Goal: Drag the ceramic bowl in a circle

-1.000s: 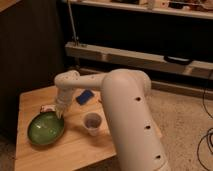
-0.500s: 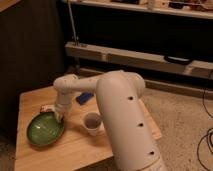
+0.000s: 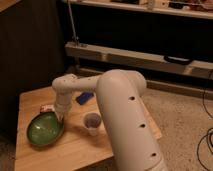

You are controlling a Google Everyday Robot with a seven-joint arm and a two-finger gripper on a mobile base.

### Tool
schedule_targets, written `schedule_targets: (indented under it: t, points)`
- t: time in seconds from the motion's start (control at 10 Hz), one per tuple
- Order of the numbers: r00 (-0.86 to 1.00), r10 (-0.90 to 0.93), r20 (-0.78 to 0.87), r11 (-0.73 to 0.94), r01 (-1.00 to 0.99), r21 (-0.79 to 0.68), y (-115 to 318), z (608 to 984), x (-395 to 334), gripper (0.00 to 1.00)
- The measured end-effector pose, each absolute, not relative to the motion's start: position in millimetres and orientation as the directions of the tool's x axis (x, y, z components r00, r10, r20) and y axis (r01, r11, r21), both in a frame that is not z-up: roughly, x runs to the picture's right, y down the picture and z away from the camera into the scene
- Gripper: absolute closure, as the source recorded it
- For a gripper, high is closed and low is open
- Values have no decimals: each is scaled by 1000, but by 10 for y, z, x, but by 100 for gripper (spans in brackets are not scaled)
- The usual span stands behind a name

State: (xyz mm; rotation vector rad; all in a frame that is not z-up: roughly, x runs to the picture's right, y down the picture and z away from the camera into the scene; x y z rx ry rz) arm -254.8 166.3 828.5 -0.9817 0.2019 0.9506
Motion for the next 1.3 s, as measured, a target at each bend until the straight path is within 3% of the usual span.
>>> schedule_targets:
  t: [0.4, 1.3]
  points:
    - [608, 579, -543, 329, -784, -527, 1571, 7786, -2199, 100]
    - [772, 407, -488, 449, -635, -629, 2457, 7219, -3056, 100]
